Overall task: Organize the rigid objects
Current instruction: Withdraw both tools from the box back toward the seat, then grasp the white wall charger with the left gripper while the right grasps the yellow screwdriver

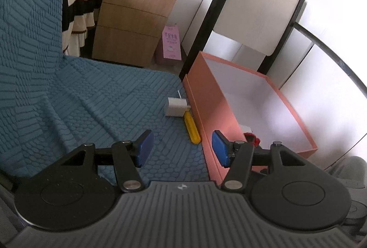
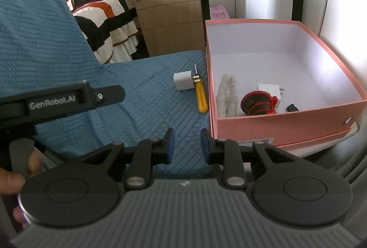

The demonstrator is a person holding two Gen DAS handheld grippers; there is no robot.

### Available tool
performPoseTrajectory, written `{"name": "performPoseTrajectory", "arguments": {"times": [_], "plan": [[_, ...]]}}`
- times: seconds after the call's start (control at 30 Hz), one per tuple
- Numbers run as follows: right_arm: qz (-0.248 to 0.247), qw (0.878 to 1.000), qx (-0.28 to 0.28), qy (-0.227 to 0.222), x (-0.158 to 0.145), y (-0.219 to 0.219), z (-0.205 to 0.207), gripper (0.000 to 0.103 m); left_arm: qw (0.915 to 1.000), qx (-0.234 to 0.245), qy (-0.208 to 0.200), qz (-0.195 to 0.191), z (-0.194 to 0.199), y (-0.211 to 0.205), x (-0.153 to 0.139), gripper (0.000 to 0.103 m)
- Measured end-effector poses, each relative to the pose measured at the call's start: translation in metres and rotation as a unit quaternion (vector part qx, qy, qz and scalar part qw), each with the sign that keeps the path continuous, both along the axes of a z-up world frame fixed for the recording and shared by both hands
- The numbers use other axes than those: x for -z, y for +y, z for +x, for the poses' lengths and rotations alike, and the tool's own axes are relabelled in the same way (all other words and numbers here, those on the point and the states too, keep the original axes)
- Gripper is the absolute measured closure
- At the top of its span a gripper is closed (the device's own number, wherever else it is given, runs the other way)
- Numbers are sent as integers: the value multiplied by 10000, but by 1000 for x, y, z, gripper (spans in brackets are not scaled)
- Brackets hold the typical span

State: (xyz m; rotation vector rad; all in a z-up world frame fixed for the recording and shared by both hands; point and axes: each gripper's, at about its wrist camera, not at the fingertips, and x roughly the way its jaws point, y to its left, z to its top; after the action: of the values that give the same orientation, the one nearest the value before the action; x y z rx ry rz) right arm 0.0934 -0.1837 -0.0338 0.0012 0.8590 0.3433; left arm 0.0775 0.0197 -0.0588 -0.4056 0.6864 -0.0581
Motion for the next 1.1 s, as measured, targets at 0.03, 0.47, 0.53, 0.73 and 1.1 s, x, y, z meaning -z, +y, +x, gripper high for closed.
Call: {"name": "performPoseTrajectory", "arguments": {"times": [0.03,0.47,0.53,0.73,1.1], "plan": [[-23,10000,-15,-28,2,1,0,74,10000,-3,8,0,0,0,3,41],[-328,9979,-389,-396,26,29,3,74,9998,110,139,-65,13,15,24,41],[-359,9974,-447,-431,31,35,7,74,9997,250,37,1,24,18,19,41],[-607,9945,-631,-579,43,54,20,75,9984,330,291,-361,69,40,30,41],[-1359,9845,-514,-988,85,98,56,79,9916,760,790,-687,152,48,78,48]]}}
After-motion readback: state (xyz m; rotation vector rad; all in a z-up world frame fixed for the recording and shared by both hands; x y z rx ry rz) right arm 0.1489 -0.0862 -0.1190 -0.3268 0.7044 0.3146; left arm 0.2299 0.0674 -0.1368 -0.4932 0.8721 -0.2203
